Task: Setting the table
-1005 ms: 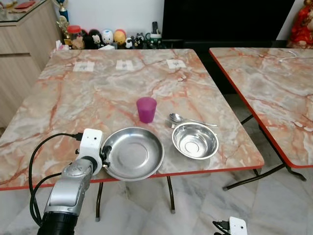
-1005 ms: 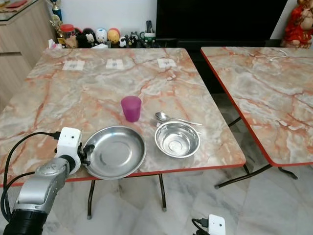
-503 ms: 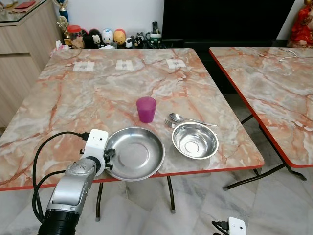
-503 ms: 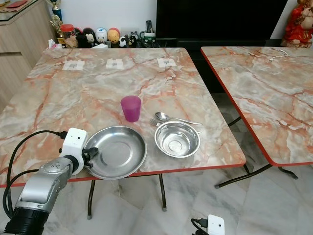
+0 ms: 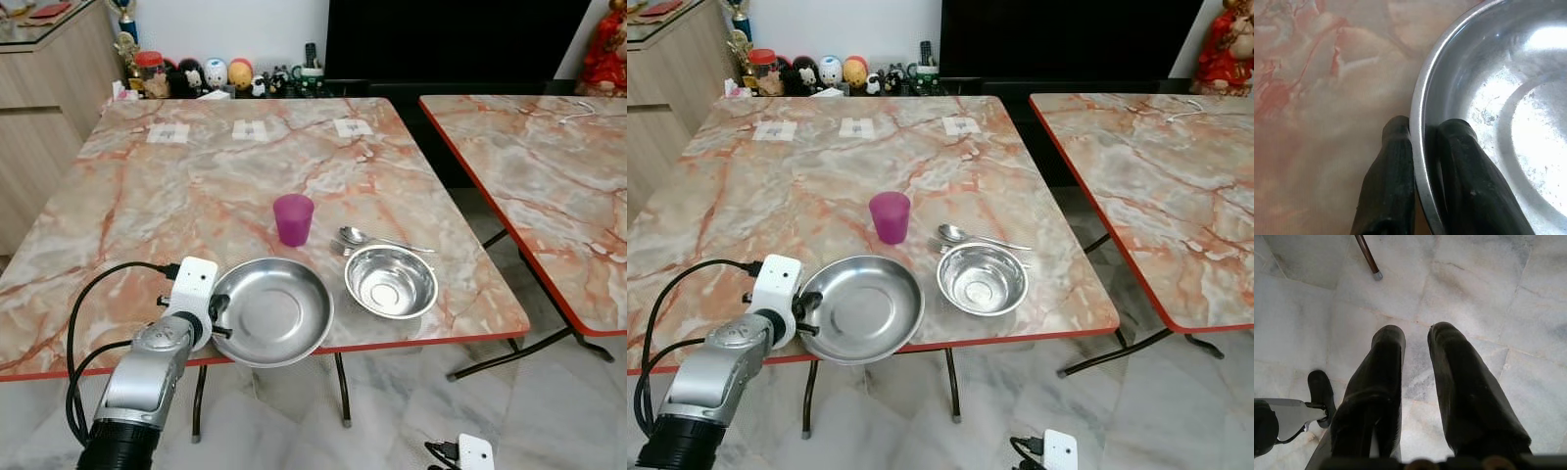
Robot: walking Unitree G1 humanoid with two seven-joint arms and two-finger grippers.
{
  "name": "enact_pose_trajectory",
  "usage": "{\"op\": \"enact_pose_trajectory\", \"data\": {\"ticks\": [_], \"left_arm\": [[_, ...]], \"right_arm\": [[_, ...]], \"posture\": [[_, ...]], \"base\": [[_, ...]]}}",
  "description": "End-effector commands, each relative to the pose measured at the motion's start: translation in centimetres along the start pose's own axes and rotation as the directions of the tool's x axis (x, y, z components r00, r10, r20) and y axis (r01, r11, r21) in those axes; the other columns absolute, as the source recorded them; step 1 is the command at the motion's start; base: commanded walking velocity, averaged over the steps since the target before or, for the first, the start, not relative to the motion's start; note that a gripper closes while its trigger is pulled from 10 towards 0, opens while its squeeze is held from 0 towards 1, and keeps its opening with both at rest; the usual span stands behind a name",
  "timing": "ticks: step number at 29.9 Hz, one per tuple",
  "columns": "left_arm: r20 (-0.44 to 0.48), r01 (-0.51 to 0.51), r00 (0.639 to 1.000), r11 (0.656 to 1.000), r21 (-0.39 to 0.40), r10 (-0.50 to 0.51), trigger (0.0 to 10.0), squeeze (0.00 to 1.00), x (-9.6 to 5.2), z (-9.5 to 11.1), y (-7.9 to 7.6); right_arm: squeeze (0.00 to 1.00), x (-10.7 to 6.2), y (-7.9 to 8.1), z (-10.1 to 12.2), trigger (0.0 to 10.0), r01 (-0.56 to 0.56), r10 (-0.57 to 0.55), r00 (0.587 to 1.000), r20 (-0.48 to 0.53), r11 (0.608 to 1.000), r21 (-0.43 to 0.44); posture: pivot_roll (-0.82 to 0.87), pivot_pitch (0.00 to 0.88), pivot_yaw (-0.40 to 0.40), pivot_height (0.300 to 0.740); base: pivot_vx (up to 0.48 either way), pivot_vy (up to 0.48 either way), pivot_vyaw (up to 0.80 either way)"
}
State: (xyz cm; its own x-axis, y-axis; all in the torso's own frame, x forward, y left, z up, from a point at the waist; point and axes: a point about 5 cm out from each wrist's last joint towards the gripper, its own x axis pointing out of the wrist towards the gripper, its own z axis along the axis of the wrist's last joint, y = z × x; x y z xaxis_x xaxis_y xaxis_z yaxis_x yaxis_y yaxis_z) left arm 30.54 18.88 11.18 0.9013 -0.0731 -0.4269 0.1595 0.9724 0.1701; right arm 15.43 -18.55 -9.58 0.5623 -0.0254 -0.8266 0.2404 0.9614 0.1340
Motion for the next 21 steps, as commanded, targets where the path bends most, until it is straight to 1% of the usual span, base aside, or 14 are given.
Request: {"op": "enact_pose_trajectory", "data": {"ticks": [1, 15, 17, 18, 21], "left_arm": [[-0.061, 0.0, 0.998, 1.0, 0.018, 0.001, 0.0, 0.0, -0.05, -1.28, -0.15], [-0.061, -0.013, 0.998, 1.0, 0.014, 0.014, 0.0, 0.0, -0.11, -1.49, -0.01], [-0.041, -0.018, 0.999, 1.0, -0.024, 0.017, 0.0, 0.0, -0.11, -1.41, 0.08], [-0.016, -0.017, 1.0, 0.997, -0.071, 0.016, 0.0, 0.0, -0.1, -1.17, 0.14], [0.044, -0.011, 0.999, 0.986, -0.167, 0.019, 0.0, 0.0, -0.06, -0.79, 0.4]], "right_arm": [[0.0, -0.04, -0.44, 0.12, 10.0, 0.016, -0.016, 1.0, 0.006, 1.0, 0.013], [0.0, -0.05, -0.49, 0.14, 10.0, 0.017, -0.017, 1.0, 0.006, 1.0, 0.01], [0.0, -0.05, -0.49, 0.14, 10.0, 0.017, -0.017, 1.0, 0.006, 1.0, 0.01], [0.0, -0.05, -0.5, 0.14, 10.0, 0.017, -0.017, 1.0, 0.005, 1.0, 0.01], [0.0, -0.05, -0.52, 0.14, 10.0, 0.017, -0.017, 1.0, 0.005, 1.0, 0.008]], "posture": [[0.16, 0.027, -0.084, 0.74], [0.16, 0.028, -0.086, 0.74], [0.16, 0.028, -0.086, 0.74], [0.16, 0.027, -0.089, 0.74], [0.16, 0.024, -0.09, 0.74]], "base": [[0.0, 0.0, 0.0], [0.0, 0.0, 0.0], [0.0, 0.0, 0.0], [0.0, 0.0, 0.0], [0.0, 0.0, 0.0]]}}
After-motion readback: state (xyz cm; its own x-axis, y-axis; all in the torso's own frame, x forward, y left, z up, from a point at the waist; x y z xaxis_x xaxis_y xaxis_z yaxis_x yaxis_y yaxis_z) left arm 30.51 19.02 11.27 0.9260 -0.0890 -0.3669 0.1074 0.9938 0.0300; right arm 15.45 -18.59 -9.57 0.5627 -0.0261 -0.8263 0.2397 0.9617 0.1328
